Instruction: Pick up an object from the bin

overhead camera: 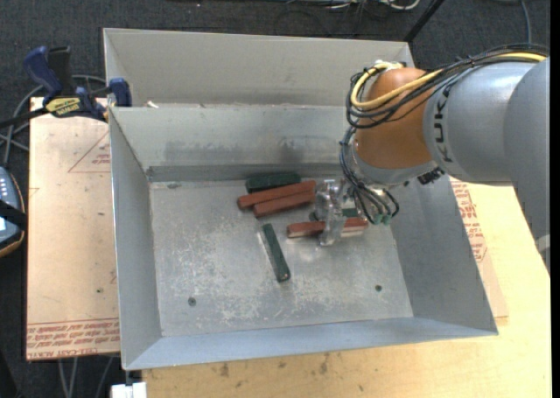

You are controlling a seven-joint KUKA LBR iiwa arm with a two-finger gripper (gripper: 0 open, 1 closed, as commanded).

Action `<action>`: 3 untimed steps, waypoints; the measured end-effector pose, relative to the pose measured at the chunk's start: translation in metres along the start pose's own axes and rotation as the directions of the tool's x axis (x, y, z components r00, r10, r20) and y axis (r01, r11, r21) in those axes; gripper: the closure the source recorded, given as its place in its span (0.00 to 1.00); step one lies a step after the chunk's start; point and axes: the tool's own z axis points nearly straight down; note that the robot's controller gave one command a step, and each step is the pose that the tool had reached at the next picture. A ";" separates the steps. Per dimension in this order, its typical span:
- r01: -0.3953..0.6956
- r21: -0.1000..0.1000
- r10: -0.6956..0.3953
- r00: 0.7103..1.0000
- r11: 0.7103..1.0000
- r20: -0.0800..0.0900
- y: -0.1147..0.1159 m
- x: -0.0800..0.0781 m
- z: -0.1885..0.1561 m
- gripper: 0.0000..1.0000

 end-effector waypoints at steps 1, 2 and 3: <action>-0.354 0.005 0.354 0.935 0.935 -0.010 -0.023 0.066 -0.023 1.00; -0.353 0.005 0.353 0.936 0.936 -0.010 -0.022 0.066 -0.022 0.00; -0.316 0.004 0.316 0.949 0.949 -0.004 -0.058 0.037 0.005 0.00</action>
Offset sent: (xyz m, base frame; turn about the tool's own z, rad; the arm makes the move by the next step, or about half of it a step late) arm -0.0660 -0.0243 0.0219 0.3619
